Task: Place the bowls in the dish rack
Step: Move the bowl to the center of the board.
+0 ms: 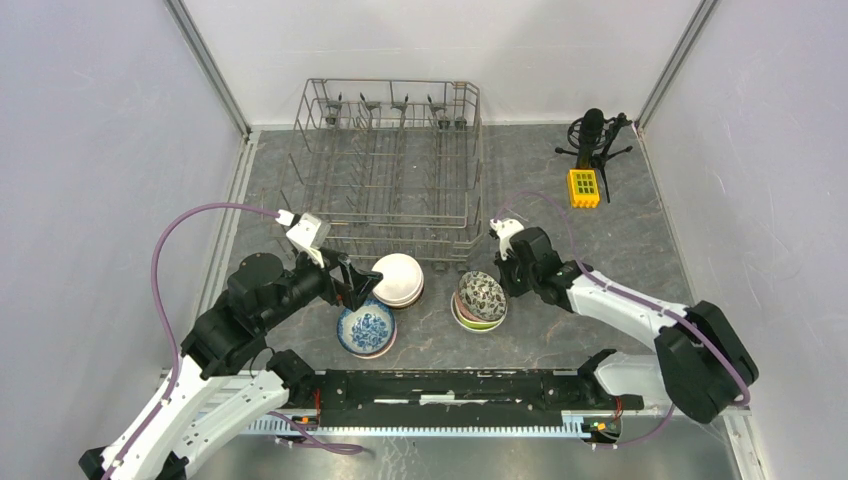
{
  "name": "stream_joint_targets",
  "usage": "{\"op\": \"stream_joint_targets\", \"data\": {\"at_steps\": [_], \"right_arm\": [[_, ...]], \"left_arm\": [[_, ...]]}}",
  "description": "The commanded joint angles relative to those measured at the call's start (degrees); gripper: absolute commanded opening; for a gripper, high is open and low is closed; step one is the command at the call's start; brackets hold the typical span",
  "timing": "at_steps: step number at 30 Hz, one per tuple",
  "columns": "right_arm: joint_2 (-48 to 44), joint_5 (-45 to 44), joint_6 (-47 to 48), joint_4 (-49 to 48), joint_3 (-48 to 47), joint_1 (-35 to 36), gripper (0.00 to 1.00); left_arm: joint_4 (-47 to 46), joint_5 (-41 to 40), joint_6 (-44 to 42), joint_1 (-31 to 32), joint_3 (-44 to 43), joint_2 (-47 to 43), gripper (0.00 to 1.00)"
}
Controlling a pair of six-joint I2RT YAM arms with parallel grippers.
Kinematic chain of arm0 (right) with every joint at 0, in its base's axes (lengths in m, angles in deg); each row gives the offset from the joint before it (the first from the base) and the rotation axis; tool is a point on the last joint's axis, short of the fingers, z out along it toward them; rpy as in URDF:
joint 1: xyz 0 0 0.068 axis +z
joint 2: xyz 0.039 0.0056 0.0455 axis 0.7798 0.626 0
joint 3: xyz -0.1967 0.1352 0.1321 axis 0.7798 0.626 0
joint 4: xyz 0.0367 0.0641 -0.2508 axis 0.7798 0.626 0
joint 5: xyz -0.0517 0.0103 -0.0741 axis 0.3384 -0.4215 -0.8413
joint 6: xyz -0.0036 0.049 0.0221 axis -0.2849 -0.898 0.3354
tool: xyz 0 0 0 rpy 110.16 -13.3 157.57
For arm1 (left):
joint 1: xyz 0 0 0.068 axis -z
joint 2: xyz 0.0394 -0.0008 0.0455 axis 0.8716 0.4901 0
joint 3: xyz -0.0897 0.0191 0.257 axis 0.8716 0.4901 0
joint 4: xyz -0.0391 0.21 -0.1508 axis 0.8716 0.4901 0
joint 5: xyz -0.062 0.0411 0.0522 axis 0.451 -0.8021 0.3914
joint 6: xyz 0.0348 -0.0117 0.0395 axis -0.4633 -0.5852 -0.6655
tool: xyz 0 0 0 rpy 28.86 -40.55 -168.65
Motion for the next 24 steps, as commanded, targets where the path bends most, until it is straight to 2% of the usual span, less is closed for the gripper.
{"op": "stream_joint_targets", "data": {"at_steps": [1, 7, 13, 17, 24], "right_arm": [[3.98, -0.21, 1.80, -4.50, -5.14, -0.77, 0.02], [7.56, 4.23, 2.13, -7.57, -6.82, -1.56, 0.00], [7.90, 9.43, 2.06, -10.87, -3.81, -1.53, 0.00], [6.16, 11.97, 1.66, -14.61, -0.76, -1.34, 0.00], [3.32, 13.85, 0.78, -15.47, 2.61, -0.37, 0.00]], "left_arm": [[-1.05, 0.50, 1.01, -0.31, 0.04, 0.19, 1.00], [-1.12, 0.41, 1.02, -0.31, 0.00, -0.05, 1.00], [-1.06, 0.49, 1.02, -0.33, 0.04, -0.17, 1.00], [-1.07, 0.56, 1.02, -0.31, 0.04, -0.14, 1.00], [-1.06, 0.51, 1.02, -0.31, 0.04, -0.16, 1.00]]}}
